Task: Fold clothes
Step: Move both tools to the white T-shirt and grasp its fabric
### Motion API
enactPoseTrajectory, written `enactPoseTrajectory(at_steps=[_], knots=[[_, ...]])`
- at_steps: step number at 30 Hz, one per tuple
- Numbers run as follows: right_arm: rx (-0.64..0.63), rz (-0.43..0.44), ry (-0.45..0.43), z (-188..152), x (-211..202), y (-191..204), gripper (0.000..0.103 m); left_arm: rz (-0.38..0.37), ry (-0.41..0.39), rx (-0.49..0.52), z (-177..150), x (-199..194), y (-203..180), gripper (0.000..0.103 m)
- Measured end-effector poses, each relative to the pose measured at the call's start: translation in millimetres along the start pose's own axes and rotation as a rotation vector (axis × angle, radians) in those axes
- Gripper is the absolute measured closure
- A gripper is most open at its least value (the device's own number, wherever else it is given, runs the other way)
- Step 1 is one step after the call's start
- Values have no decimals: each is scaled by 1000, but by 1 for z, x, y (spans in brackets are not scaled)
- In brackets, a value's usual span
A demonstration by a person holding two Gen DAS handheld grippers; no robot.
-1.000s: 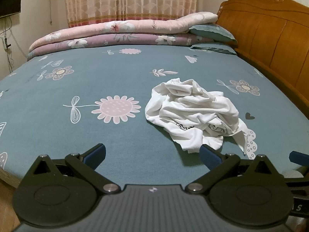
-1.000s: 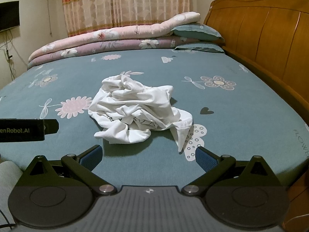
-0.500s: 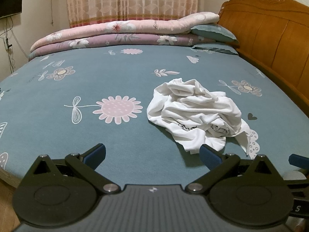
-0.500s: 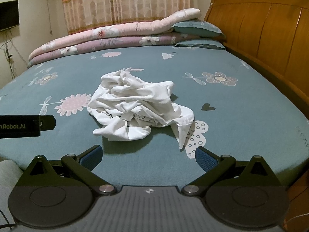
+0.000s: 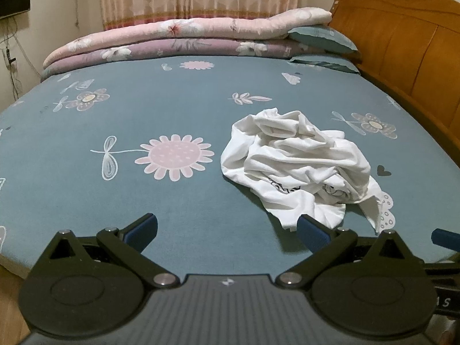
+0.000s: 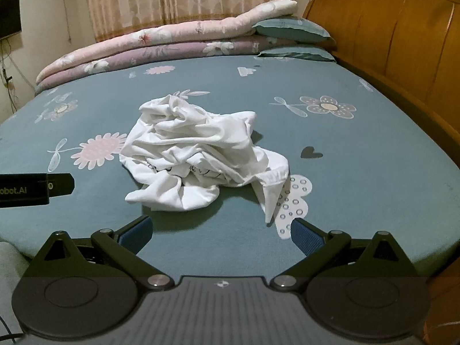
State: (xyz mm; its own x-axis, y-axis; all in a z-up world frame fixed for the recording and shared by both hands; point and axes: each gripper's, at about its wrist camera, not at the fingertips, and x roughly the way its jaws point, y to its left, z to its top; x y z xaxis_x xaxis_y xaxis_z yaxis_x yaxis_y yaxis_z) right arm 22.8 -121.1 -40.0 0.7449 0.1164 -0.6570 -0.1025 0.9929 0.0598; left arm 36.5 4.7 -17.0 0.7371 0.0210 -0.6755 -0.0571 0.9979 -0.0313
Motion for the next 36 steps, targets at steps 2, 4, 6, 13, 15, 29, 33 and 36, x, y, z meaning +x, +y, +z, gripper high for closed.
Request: enactPoseTrajectory(at_steps=[2,4,6,13,15,29,33,36], knots=[[-5,-6,0,6,5,-1,0,-2,7,2,4,6,-1,1],[-11,-9,0,14,11,-2,0,-7,15,7,9,13,-2,1],[-17,-12,0,21,17,-4,0,-5,21,9,14,21,-2,1],[-32,-10,-4,46,40,-5,0,7,52,0,30,48,1,1],[-41,-9,0,52,48,-4,0,14,58,-3,33,54,1,1],[-134,6,17,77,95,9,0,27,88,-22,49,90,6,1],[-167,8,41,83,122,18,0,32,101,-31,51,103,10,1],[-186,9,74,84,144,22,0,41,117,-40,51,113,11,1]])
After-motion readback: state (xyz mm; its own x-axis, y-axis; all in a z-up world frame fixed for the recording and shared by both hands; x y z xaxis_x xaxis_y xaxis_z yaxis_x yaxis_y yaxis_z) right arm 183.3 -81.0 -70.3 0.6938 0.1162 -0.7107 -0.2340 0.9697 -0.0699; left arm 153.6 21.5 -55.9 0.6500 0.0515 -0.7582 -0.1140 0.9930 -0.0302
